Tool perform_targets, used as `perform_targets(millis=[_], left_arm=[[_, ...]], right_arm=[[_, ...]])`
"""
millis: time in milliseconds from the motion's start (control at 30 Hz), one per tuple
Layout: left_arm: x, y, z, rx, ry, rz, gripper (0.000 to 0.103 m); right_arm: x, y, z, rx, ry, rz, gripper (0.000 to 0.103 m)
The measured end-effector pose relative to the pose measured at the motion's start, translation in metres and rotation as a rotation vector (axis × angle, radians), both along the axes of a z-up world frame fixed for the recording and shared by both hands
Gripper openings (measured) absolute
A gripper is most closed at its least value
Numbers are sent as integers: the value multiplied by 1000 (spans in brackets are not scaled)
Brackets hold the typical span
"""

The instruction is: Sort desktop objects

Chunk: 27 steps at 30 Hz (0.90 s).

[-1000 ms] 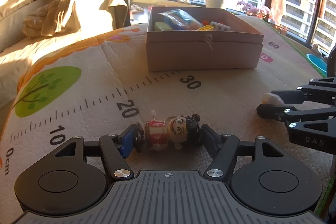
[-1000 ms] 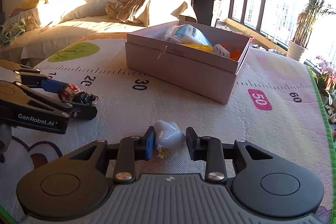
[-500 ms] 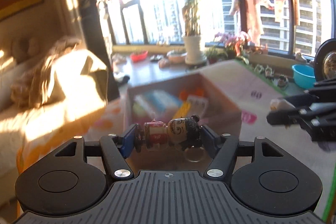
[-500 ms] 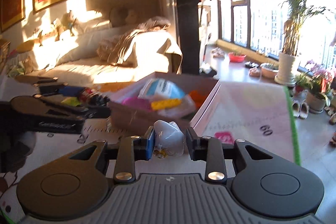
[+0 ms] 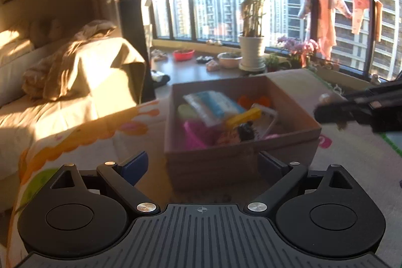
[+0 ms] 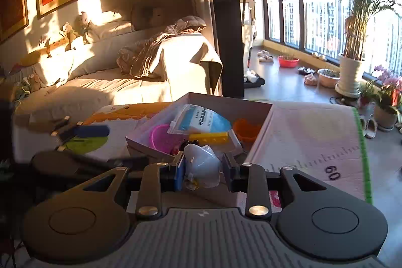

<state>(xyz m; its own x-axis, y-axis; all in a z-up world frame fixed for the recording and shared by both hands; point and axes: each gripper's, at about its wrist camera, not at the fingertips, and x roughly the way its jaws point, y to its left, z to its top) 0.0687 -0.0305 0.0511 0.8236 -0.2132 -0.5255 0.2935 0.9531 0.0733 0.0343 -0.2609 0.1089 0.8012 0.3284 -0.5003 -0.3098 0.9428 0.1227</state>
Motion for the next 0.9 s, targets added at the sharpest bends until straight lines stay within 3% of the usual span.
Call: perform_targets(millis=[167,267,367,433,500,533,667,833,900], left_arm=[[-17,30,-28,-22,128,90,102],[-21,38,-44,-24,189,108,102],[-24,45,-50,-30,199,126,103],[-24,48,-51,-32,196,153,103],[-25,50,-50,-41,191,168,103],[-26,50,-49,-43,188,173,103],[-29,49,-50,-41,187,193,103],[-29,47,-52,-32,182,199,103],[-29,47,-52,-36,181,201,103]], right_arm=[[61,38,-8,13,52,-6,32],[82,44,-15,18,97,-51,39],[71,39,-14,20,87,-89,47],[49,37,-12,-3,54,-109,57],[24,37,-14,-29,23,-122,74],[11,37,-17,-40,18,-131,76],[-19,38,-47,-46,77,-176,97],[-13,38,-91,-63,220,-255,100],[-11,43,-96,-97,197,-275,103]])
